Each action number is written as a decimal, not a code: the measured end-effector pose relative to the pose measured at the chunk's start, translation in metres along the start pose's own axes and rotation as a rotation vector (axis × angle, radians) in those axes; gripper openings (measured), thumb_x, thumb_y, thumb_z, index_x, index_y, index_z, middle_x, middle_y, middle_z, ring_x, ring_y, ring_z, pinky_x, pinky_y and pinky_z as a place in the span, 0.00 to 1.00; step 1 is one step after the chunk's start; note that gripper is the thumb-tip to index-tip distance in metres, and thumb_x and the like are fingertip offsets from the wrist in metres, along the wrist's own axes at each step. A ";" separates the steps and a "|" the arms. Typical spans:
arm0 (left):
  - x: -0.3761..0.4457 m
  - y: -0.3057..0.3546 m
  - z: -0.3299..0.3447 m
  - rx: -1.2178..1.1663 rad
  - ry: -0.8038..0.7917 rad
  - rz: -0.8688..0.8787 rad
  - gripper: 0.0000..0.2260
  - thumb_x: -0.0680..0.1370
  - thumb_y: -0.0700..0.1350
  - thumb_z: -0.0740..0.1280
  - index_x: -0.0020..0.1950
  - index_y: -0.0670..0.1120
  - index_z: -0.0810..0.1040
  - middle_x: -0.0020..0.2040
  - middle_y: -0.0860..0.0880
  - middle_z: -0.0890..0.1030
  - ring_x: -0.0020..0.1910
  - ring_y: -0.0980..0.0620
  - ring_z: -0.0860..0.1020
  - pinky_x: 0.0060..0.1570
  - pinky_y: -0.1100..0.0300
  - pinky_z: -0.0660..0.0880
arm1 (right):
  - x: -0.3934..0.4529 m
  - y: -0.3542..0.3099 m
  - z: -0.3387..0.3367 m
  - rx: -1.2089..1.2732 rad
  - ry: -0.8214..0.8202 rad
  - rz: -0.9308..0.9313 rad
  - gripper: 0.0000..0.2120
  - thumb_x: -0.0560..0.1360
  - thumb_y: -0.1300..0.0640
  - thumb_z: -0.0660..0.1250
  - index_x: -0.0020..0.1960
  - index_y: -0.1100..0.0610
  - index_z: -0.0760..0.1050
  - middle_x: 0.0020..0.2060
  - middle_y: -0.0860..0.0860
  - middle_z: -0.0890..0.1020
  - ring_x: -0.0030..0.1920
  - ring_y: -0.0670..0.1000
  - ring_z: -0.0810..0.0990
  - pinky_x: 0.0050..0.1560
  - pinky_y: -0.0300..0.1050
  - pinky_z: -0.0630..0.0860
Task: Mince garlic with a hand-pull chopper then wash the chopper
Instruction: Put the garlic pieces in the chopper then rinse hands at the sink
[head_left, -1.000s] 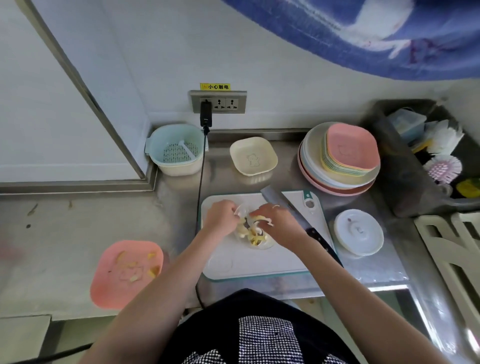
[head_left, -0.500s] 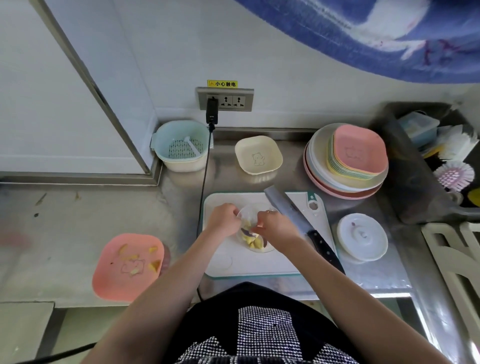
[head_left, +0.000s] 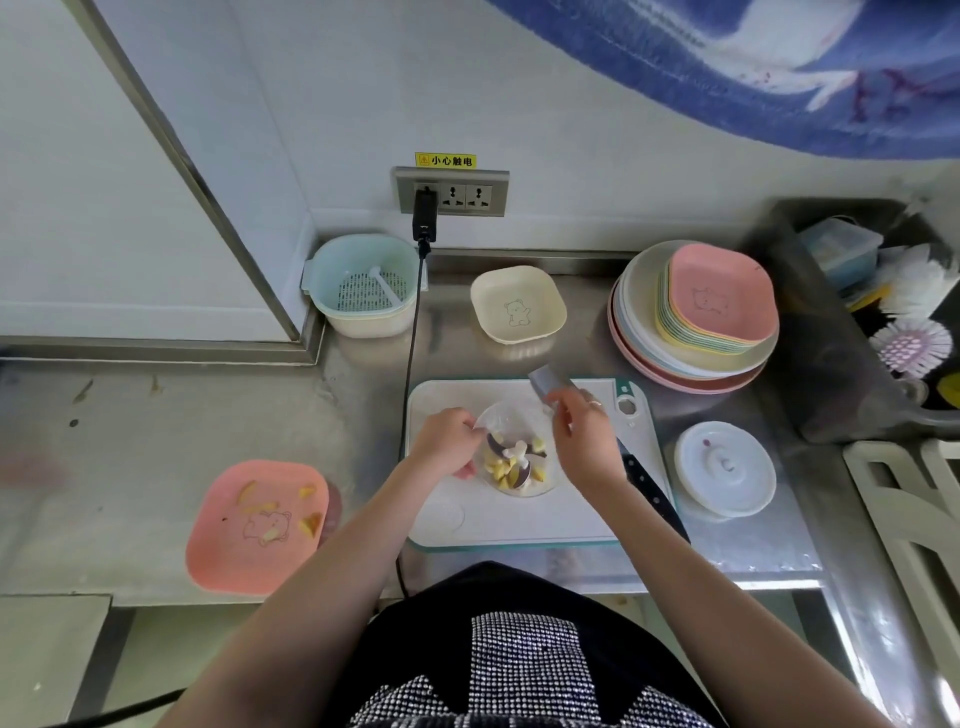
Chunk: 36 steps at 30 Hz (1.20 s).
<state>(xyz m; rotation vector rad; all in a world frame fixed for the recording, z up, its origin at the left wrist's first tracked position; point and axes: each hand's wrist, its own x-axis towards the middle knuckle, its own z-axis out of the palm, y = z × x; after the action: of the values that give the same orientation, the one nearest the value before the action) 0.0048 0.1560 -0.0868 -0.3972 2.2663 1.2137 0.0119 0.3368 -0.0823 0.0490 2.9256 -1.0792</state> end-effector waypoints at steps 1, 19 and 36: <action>0.001 0.000 0.000 -0.036 -0.019 -0.029 0.09 0.80 0.45 0.62 0.57 0.42 0.74 0.44 0.45 0.78 0.35 0.44 0.83 0.40 0.50 0.82 | -0.001 0.005 -0.003 0.030 0.018 0.040 0.11 0.80 0.62 0.56 0.58 0.59 0.75 0.49 0.55 0.78 0.47 0.54 0.76 0.43 0.43 0.69; -0.002 0.003 -0.003 -0.383 -0.211 -0.267 0.03 0.78 0.36 0.63 0.51 0.40 0.73 0.56 0.39 0.76 0.44 0.40 0.82 0.40 0.55 0.82 | 0.015 0.124 -0.077 -0.470 -0.246 0.702 0.39 0.72 0.33 0.63 0.75 0.37 0.45 0.77 0.53 0.45 0.75 0.67 0.39 0.66 0.76 0.51; -0.001 0.023 -0.007 -0.067 0.273 0.277 0.17 0.81 0.53 0.58 0.52 0.42 0.78 0.42 0.46 0.81 0.33 0.49 0.78 0.34 0.58 0.71 | 0.013 -0.020 -0.063 0.819 0.399 0.451 0.11 0.76 0.58 0.62 0.57 0.48 0.73 0.47 0.44 0.76 0.49 0.51 0.75 0.45 0.45 0.74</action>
<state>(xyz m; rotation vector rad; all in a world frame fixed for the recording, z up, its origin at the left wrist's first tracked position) -0.0075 0.1629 -0.0675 -0.2951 2.5851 1.4510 -0.0029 0.3631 -0.0215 0.9633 2.2934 -2.2333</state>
